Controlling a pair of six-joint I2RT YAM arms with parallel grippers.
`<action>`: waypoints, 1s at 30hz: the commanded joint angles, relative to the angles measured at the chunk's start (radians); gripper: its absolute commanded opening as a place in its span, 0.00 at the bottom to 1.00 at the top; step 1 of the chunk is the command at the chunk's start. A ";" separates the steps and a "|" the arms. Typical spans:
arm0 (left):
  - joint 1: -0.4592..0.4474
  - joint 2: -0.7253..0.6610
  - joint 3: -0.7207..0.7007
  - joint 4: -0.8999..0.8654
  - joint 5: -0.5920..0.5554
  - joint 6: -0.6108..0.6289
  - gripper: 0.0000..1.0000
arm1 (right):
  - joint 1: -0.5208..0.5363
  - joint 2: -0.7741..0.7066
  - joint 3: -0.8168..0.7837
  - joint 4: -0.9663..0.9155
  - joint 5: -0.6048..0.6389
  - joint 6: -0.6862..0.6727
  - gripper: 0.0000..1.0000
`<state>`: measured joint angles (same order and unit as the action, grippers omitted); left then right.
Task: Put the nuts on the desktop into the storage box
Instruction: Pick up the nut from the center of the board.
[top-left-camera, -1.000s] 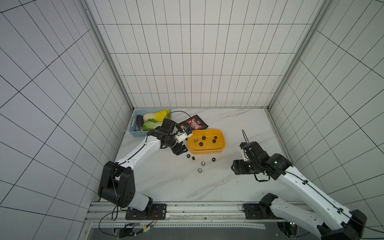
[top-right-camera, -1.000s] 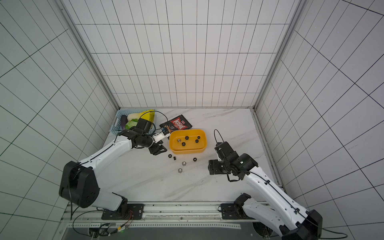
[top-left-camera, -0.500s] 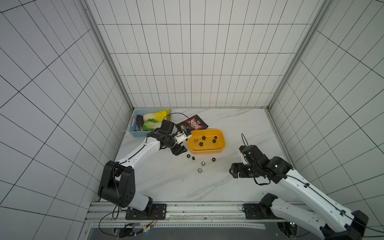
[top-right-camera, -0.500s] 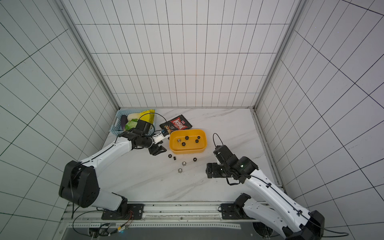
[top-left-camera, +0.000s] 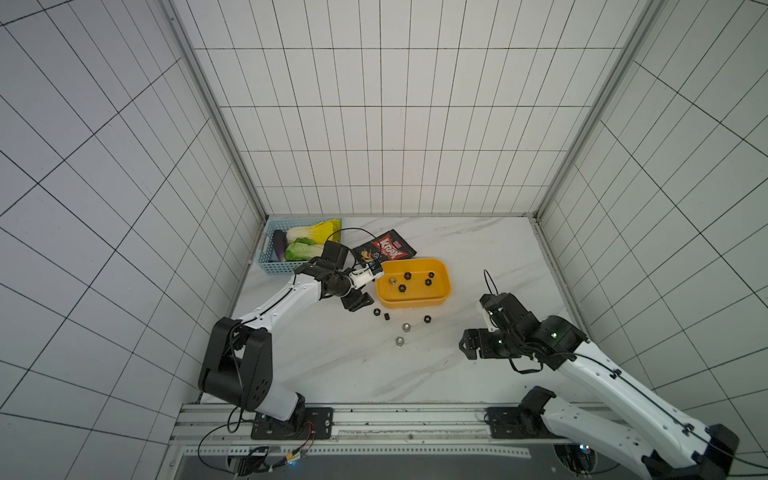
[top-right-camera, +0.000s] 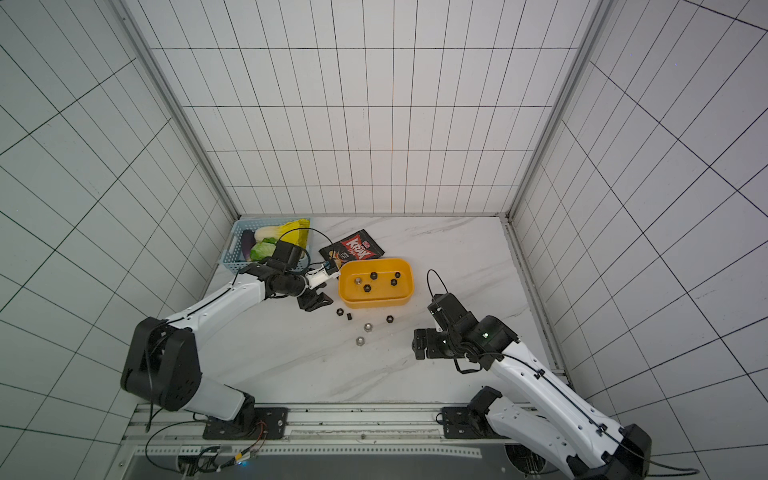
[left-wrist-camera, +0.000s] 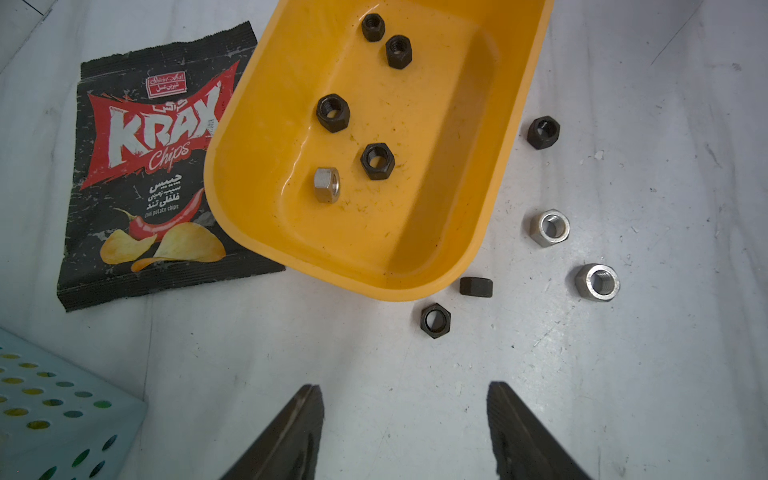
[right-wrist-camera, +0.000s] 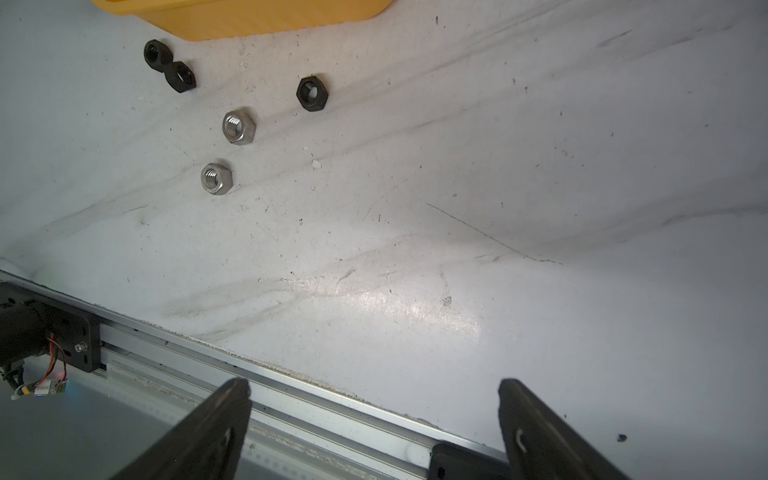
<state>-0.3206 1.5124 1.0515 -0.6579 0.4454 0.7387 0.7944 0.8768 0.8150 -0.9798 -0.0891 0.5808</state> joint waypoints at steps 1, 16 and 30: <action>0.004 0.012 -0.013 0.031 0.013 0.031 0.67 | 0.012 0.005 -0.022 -0.017 0.011 0.003 0.96; 0.003 0.026 -0.021 0.045 0.044 0.067 0.67 | 0.023 0.011 -0.025 -0.013 0.017 0.004 0.96; -0.025 0.039 -0.105 0.096 0.001 0.163 0.67 | 0.025 0.013 -0.027 -0.010 0.020 0.004 0.96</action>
<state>-0.3355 1.5406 0.9676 -0.6052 0.4599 0.8631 0.8120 0.8883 0.8112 -0.9802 -0.0883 0.5804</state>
